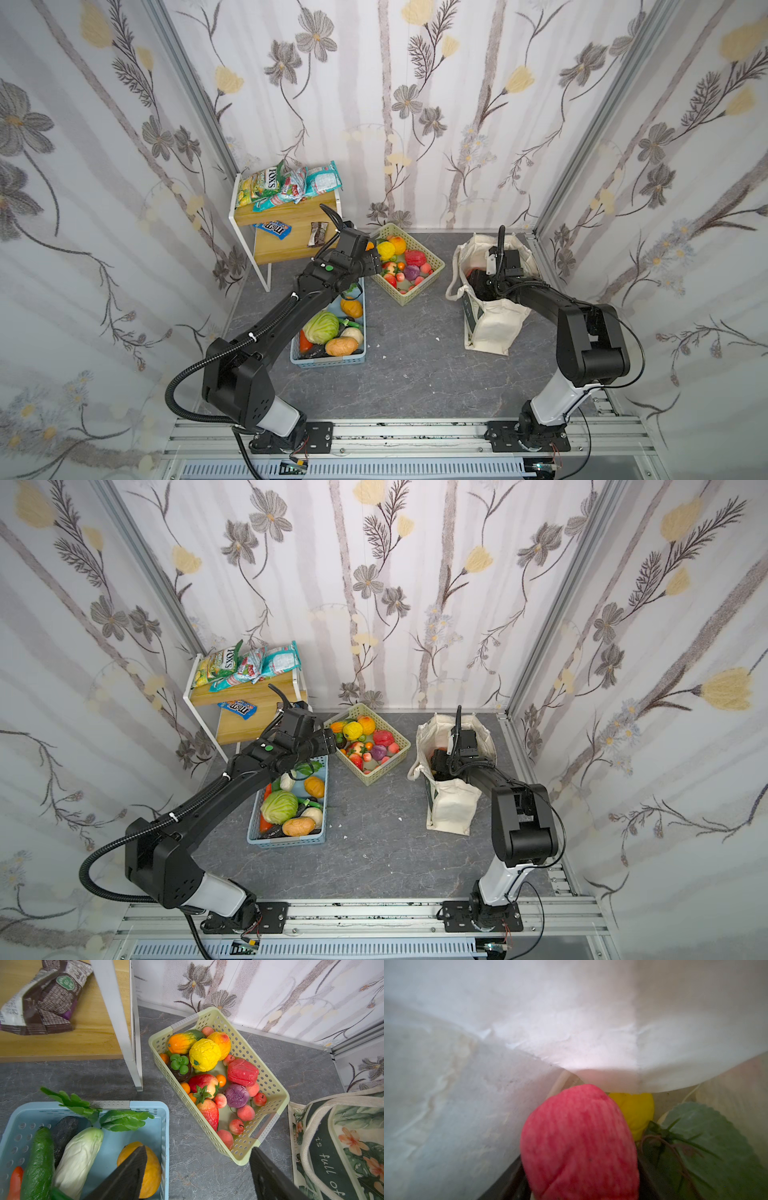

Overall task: Place the food into the grocery bag and tie it
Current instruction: 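Lower the cabbage into the tote bag and open the right gripper, then raise the right gripper out of the bag while the left reaches toward the shelf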

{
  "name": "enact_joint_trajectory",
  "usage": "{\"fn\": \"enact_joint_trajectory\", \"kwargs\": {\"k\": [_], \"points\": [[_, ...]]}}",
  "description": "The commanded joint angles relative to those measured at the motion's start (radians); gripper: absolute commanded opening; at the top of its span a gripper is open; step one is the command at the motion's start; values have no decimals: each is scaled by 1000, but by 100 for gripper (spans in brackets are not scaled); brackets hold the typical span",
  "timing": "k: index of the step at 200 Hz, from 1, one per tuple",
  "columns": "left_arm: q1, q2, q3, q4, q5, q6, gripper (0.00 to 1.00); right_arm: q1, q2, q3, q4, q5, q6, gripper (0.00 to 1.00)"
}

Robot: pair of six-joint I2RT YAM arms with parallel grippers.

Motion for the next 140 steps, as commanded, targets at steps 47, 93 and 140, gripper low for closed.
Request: {"fn": "enact_joint_trajectory", "kwargs": {"k": [47, 93, 140], "points": [[4, -16, -6, 4, -19, 1, 81, -2, -65, 26, -108, 4, 15, 80], [7, -16, 5, 0, -19, 5, 81, -8, -162, 68, -161, 0, 13, 83], [9, -14, 20, -9, -20, 9, 81, -8, -255, 108, -206, -16, 14, 84]]}}
